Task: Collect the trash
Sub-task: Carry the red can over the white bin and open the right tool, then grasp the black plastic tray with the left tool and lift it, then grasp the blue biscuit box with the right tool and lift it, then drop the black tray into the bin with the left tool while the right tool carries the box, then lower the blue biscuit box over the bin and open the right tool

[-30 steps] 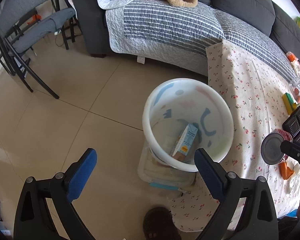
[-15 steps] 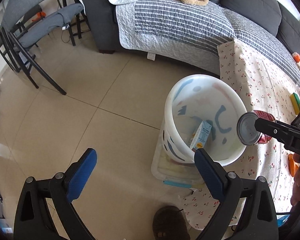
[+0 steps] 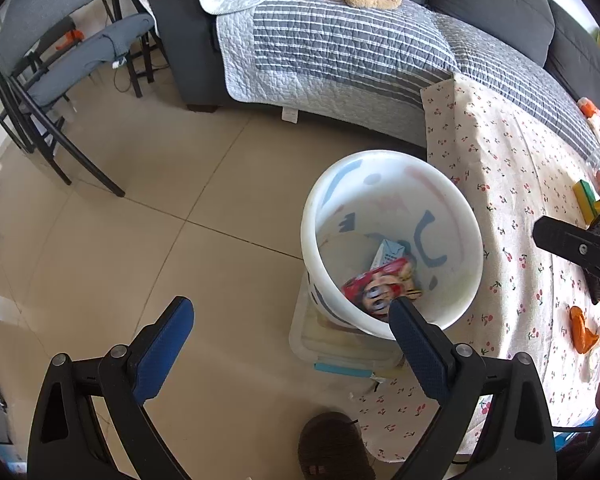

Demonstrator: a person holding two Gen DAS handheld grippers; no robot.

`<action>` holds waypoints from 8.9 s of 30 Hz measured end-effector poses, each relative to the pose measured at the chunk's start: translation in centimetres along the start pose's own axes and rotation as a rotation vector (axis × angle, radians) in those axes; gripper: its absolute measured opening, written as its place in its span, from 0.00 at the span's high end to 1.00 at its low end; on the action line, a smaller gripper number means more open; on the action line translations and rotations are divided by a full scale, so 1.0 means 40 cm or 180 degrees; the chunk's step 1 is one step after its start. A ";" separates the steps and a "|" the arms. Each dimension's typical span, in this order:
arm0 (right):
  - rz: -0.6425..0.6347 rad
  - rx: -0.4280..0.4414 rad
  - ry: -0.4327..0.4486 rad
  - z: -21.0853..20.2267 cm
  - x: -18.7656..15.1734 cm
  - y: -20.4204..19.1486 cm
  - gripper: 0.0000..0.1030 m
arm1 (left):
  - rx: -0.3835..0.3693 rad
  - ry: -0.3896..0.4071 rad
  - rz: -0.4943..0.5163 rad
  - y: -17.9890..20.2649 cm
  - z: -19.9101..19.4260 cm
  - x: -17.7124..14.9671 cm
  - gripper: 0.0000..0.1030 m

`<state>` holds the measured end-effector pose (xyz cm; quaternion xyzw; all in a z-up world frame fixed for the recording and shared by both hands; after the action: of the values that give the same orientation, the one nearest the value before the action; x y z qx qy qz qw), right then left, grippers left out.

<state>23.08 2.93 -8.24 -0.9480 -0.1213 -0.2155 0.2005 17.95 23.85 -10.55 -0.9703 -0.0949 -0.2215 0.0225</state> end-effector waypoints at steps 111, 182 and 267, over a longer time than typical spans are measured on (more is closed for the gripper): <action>-0.0635 -0.1799 -0.0950 -0.376 -0.332 0.810 0.04 | -0.1434 0.0108 0.0641 0.759 -0.125 0.003 0.64; -0.0766 -0.0841 -0.0769 -0.360 -0.343 0.777 0.85 | -0.1668 0.0024 0.0379 0.608 -0.133 0.031 0.64; 0.0191 -0.0207 -0.0038 0.026 0.018 0.040 0.40 | 0.0111 -0.0022 -0.0295 -0.053 0.012 0.021 0.00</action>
<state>24.60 2.07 -9.30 -0.9585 -0.0870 -0.2075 0.1753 18.50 26.11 -10.63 -0.9650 -0.1437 -0.2173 0.0288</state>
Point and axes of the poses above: each gripper's, at about its wrist camera, not at the fingertips, and z roughly the way its jaws point, y to its right, x to its top, the point moved 3 cm from there along z, roughly the way its jaws point, and after that the axes turned 3 degrees about -z, right-handed, at the moved point
